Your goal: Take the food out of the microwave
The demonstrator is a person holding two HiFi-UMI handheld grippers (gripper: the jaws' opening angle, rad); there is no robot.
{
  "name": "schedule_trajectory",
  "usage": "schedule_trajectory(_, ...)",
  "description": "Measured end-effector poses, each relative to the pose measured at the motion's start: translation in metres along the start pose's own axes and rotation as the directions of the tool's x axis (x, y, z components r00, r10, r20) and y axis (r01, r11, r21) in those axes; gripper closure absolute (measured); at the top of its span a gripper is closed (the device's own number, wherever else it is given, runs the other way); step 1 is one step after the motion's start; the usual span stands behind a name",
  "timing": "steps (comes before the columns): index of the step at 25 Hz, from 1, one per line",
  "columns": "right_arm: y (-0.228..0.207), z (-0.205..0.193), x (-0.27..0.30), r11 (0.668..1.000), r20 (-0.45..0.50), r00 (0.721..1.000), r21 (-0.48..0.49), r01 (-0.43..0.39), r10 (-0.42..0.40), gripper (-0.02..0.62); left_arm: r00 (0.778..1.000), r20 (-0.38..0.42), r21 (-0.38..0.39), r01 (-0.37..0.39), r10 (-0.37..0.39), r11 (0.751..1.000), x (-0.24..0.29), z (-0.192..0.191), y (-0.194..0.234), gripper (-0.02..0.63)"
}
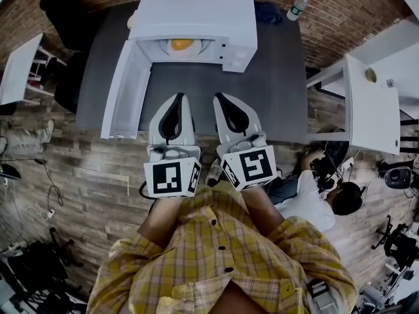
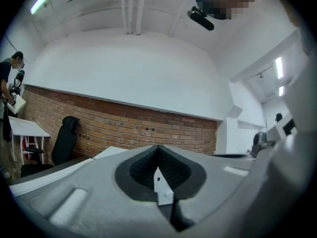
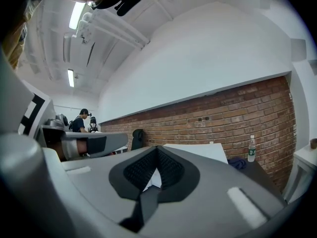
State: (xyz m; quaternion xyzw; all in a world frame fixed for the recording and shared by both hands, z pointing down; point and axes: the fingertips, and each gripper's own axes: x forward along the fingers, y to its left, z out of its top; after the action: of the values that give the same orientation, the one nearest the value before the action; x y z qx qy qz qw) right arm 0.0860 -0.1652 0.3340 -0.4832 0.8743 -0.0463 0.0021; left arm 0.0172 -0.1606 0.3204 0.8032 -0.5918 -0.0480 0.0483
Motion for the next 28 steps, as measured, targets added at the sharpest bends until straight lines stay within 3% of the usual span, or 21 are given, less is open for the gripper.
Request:
schedule_trajectory(17,-0.013,-0.018,0.051,0.997,-0.024,0.997,0.034,0.068,-0.067,0.591,0.988,-0.130,-0.159,0.059,-0.080,0.985,0.059,-0.048,0.043,0.606)
schedule_trajectory(24,-0.021,-0.035,0.058,0.995,-0.046,0.995,0.044,0.093,-0.091,0.591,0.976,-0.191,-0.254,0.054,-0.105,0.966,0.088,-0.087,0.059,0.570)
schedule_trajectory(28,-0.027,-0.041,0.060,0.993,-0.056,0.993,0.050,0.110,-0.107,0.591,0.966,-0.230,-0.340,0.034,-0.118,0.940,0.104,-0.114,0.068,0.552)
